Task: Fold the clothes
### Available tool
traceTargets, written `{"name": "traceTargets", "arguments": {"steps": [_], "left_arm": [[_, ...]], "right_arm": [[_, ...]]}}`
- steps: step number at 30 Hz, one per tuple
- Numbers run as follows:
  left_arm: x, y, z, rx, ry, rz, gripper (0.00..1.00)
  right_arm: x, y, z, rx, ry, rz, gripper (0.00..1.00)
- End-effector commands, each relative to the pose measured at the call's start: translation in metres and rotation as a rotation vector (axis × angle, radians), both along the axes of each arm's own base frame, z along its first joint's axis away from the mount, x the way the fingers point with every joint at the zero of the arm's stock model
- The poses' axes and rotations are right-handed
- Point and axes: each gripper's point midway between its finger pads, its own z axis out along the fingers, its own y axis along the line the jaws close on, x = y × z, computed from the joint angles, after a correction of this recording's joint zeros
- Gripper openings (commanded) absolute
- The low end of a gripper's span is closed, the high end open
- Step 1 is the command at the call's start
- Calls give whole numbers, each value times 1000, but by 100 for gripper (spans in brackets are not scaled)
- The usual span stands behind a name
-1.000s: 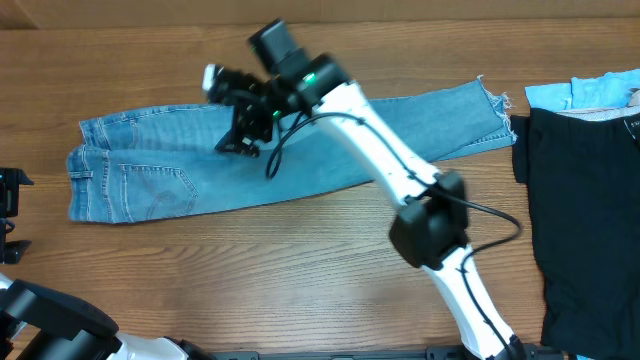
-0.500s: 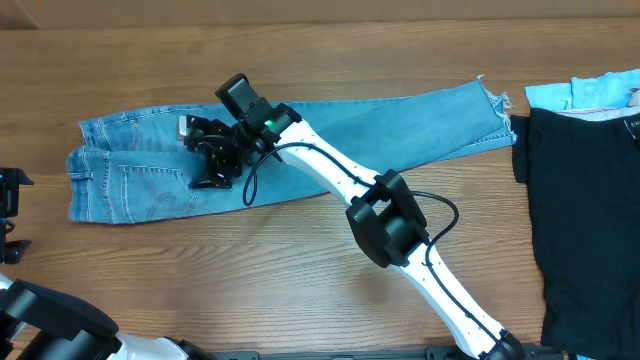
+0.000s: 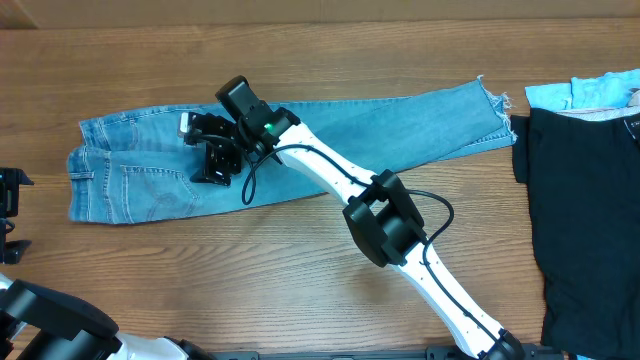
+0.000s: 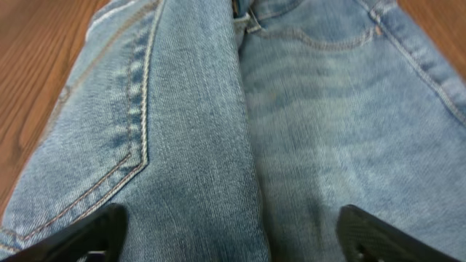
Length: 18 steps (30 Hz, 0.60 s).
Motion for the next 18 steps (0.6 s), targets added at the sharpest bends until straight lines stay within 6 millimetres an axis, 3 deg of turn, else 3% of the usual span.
{"name": "traceTargets", "arguments": {"steps": [1, 2, 3, 4, 6, 10, 18], "left_arm": [[1, -1, 7, 10, -19, 5, 100], [1, -2, 7, 10, -18, 5, 100], [1, -1, 7, 11, -19, 5, 100], [1, -1, 7, 11, -19, 5, 100], [1, -1, 7, 10, -19, 5, 100], [1, -1, 7, 10, -19, 5, 100], [1, -1, 7, 10, -19, 5, 100]], "right_arm": [[5, -3, -4, 6, 22, -13, 87], [4, -4, -4, 9, 38, -5, 81], [5, -6, -3, 15, 44, -3, 68], [8, -8, -1, 21, 42, -10, 50], [21, -9, 28, 76, 35, -32, 4], [50, -19, 119, 201, -66, -75, 4], [61, -16, 131, 235, -133, -98, 4]]}}
